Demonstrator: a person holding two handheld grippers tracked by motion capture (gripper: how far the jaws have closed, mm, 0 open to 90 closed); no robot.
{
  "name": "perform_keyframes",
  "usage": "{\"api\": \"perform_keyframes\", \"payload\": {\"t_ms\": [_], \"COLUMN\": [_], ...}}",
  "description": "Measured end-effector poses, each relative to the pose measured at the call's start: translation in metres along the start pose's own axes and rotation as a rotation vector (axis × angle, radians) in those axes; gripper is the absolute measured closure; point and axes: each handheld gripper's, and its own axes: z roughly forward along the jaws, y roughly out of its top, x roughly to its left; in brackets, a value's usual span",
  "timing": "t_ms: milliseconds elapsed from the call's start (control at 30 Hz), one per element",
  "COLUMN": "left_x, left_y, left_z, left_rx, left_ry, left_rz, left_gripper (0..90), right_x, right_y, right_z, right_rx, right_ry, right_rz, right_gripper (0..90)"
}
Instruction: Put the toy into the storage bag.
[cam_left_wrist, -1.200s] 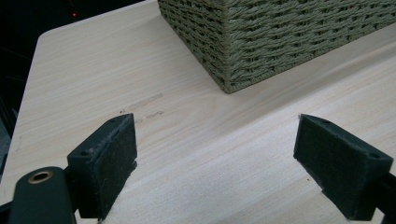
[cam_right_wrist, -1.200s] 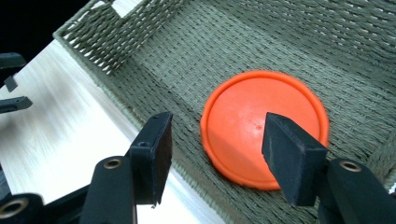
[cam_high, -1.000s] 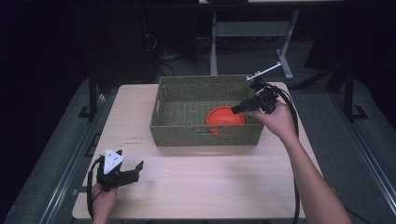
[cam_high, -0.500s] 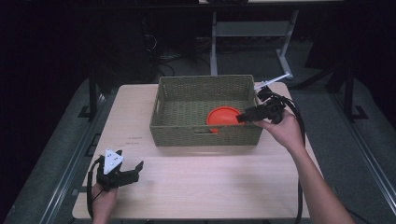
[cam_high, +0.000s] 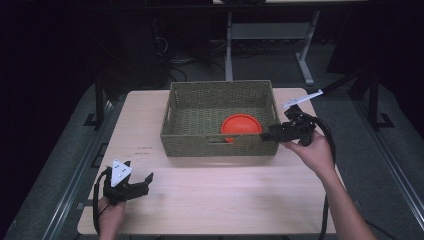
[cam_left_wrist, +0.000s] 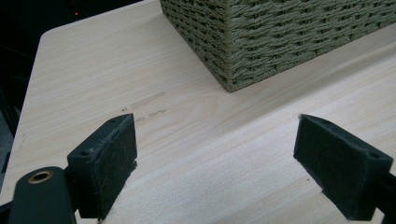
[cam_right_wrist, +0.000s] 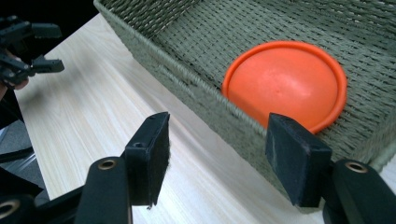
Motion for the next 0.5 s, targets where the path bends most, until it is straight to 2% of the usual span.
{"api": "perform_keyframes", "payload": {"t_ms": [300,400,500], "left_x": [0.0,0.0,0.0], "left_y": [0.0,0.0,0.0], "left_z": [0.0,0.0,0.0], "left_rx": [0.001,0.004,0.004], "left_ry": [0.002,0.002,0.002], "left_rz": [-0.002,-0.001,0.0], "left_gripper": [12.8,12.8,12.8], "right_x": [0.005,0.007,0.007], "right_y": [-0.018,-0.026,-0.034], "right_z": [-0.001,-0.001,0.001], "right_rx": [-0.011,-0.02,-0.009], "right_ry": [0.016,0.021,0.021], "right_rz": [-0.015,-0.034,-0.041], "right_gripper": [38.0,37.6,37.1]}}
